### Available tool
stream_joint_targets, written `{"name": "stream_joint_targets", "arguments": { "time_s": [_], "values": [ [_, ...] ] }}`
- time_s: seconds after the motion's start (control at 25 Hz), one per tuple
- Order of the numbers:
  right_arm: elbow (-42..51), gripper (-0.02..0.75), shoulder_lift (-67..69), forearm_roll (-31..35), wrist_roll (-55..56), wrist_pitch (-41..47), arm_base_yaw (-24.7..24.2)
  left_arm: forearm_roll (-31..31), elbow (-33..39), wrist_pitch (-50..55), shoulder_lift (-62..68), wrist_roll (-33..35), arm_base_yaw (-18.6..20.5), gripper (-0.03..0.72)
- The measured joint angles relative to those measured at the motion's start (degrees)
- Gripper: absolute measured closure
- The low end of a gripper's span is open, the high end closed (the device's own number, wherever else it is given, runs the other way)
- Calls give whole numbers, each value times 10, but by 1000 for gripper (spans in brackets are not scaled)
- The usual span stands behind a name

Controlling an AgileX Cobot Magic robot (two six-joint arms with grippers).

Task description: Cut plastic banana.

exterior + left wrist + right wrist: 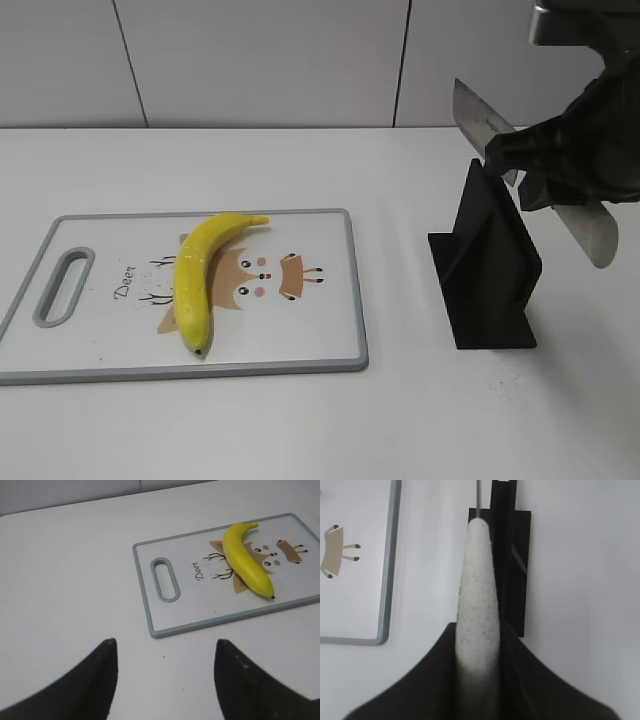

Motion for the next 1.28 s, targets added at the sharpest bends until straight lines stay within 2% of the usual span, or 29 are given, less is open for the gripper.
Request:
{"name": "stream_joint_targets", "arguments": {
  "time_s": [0.24,0.64,1.28],
  "values": [
    [30,556,-1,-12,34,-17,0,0,20,-39,0,0,0,123],
    [87,556,-4,-36,77,-80,0,0,21,-46,0,0,0,155],
    [95,557,-4,-50,127,-96,0,0,21,-47,0,0,0,176]
  ]
}}
